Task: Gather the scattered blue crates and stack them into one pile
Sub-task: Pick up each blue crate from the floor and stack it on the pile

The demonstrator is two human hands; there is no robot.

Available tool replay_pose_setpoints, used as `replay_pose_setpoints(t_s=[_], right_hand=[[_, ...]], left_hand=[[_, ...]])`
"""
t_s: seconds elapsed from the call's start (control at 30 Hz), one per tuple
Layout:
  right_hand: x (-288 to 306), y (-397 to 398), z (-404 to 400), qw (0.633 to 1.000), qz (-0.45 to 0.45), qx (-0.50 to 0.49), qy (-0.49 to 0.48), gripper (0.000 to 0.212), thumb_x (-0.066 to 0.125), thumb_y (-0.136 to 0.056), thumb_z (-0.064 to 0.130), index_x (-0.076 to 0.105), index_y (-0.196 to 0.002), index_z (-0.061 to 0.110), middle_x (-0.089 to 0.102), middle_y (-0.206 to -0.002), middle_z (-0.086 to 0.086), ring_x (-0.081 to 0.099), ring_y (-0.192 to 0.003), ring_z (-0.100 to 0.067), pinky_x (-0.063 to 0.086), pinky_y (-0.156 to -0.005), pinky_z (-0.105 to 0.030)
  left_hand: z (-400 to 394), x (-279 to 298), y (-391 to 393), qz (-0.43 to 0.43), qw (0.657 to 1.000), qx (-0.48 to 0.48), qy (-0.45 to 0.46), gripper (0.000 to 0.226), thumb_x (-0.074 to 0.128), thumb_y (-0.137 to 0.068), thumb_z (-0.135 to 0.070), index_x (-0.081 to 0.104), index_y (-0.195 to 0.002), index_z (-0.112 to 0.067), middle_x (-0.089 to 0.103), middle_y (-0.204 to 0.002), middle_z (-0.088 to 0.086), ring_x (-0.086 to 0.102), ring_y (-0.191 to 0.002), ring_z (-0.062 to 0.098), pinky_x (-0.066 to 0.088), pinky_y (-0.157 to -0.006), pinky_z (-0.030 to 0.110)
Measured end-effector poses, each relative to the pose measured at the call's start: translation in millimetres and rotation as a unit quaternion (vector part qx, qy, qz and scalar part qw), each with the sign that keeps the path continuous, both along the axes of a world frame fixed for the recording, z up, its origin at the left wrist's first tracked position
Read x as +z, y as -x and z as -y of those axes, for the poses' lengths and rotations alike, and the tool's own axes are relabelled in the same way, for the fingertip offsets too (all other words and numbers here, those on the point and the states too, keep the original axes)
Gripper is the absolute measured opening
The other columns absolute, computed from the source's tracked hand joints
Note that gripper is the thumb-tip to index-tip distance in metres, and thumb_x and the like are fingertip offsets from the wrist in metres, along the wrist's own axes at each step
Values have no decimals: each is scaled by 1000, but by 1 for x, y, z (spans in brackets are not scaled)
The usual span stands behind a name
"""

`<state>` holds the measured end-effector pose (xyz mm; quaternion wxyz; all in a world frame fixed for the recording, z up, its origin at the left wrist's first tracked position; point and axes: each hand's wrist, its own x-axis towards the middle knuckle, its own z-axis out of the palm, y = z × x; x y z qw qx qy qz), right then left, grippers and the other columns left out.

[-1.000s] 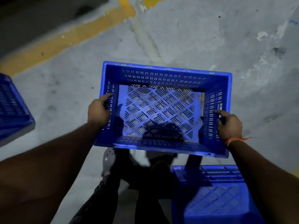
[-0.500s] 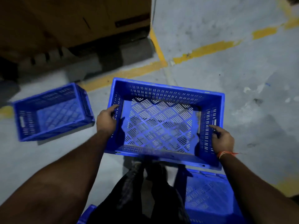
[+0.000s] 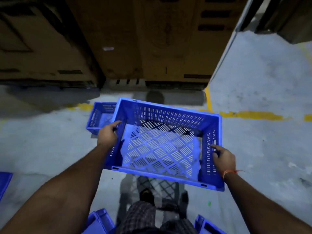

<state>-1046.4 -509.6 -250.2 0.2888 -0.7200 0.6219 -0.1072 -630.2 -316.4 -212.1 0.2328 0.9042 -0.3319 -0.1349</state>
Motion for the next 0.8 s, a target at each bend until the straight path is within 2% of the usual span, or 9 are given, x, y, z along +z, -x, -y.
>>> replay_pose_setpoints(t_s=[0.17, 0.43, 0.6, 0.8], right_hand=[[14, -78, -21, 997, -5, 71, 13, 41, 63, -76, 3, 73, -111, 22, 74, -96, -15, 69, -91, -35, 52, -84, -37], [17, -218, -80, 992, 15, 124, 5, 42, 59, -75, 1, 74, -107, 24, 74, -107, -8, 68, -100, -29, 50, -92, -32], [13, -281, -112, 991, 9, 134, 0, 40, 60, -76, 4, 74, -106, 27, 75, -104, -7, 69, -97, -28, 51, -88, -31], [9, -330, -116, 993, 0, 114, -14, 38, 60, -78, 6, 73, -107, 27, 74, -107, -8, 68, -99, -30, 51, -87, -31]], left_hand=[[-80, 9, -58, 5, 997, 71, -14, 55, 55, -81, -5, 64, -126, -36, 75, -106, 7, 68, -102, 33, 53, -85, 39], [-184, 8, -162, -3, 990, 144, -7, 51, 53, -84, -2, 68, -123, -32, 72, -116, 9, 66, -106, 35, 50, -89, 38], [-213, 13, -225, -5, 987, 159, -12, 49, 54, -84, -4, 68, -122, -32, 72, -117, 10, 65, -108, 36, 51, -90, 38], [-212, 7, -280, -21, 988, 152, -2, 54, 50, -82, -3, 67, -122, -36, 74, -112, 7, 66, -104, 33, 52, -88, 37]])
